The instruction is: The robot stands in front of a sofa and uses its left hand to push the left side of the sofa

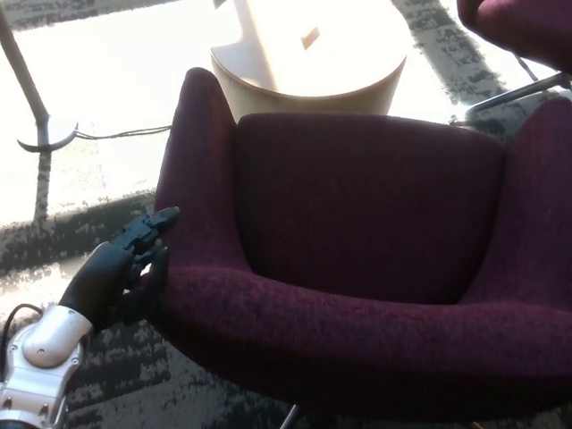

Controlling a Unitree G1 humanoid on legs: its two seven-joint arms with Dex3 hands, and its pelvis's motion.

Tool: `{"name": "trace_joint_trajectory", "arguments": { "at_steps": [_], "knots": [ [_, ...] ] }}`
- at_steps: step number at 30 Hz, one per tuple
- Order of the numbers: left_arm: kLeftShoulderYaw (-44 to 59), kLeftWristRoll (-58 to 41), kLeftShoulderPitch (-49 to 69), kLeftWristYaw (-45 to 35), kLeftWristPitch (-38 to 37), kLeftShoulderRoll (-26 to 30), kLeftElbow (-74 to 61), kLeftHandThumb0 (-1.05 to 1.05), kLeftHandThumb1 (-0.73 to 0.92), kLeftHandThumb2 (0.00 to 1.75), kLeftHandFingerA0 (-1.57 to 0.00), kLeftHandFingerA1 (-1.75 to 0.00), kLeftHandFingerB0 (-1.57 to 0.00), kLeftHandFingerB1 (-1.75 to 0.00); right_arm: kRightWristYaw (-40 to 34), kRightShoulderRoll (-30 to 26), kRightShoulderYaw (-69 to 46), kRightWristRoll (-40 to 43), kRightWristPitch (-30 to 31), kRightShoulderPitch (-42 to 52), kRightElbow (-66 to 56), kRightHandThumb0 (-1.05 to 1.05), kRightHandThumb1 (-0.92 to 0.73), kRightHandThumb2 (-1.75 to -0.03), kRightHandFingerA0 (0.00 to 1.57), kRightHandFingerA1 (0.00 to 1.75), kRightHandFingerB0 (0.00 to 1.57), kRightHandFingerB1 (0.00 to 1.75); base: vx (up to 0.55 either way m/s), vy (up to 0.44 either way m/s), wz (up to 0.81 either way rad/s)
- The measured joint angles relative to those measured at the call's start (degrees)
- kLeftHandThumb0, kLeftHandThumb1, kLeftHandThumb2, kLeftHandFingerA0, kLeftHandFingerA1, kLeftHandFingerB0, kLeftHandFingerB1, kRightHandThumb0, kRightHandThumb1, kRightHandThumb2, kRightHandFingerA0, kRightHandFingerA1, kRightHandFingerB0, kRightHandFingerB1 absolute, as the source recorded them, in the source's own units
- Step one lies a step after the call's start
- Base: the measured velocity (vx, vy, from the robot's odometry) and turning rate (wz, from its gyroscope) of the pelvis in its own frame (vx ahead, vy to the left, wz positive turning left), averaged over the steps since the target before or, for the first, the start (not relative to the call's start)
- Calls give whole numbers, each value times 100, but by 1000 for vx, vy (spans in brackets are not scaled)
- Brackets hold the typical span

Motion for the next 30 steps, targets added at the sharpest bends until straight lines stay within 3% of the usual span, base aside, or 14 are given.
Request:
{"name": "trace_joint_trajectory", "arguments": {
  "at_steps": [3,4,13,14,15,25,26,30],
  "knots": [
    [-56,20,50,35,0,-50,-58,-84,83,125,0,-22,-8,-22,0,0,-7,-9,-2,2,-2,-49,-72,-62,61,52,57,40,0,0,0],
    [-74,29,66,45,0,-65,-80,-91,90,85,-1,-26,-3,-24,1,0,-9,-11,-2,1,-2,-50,-72,-62,61,49,56,40,0,0,0],
    [-225,157,135,225,-77,-129,-76,-95,90,85,-2,-27,-5,-23,-3,0,0,-40,-1,-11,-1,-49,-72,-62,61,52,58,40,0,0,0],
    [-233,163,138,239,-86,-131,-75,-90,80,118,-7,-31,-6,-21,-3,0,0,-41,-1,-11,-1,-48,-71,-62,62,52,58,41,0,0,0],
    [-244,170,147,252,-95,-131,-79,-90,82,123,0,-31,-7,-20,-6,0,2,-44,-1,-12,-1,-49,-72,-62,61,50,57,40,0,0,0],
    [-517,217,349,319,-236,-158,-173,-88,78,120,0,-29,-8,-22,-20,1,0,-53,0,-23,-2,-49,-70,-61,64,57,60,41,0,0,0],
    [-545,217,376,321,-238,-166,-189,-91,78,116,-8,-31,-5,-20,-21,2,-1,-53,0,-24,-3,-48,-70,-61,65,59,62,41,0,0,0],
    [-812,261,478,344,-305,-232,-275,-91,78,116,-8,-31,-5,-20,-36,5,-1,-56,0,-43,1,-48,-70,-61,65,59,62,41,0,0,0]
  ]
}}
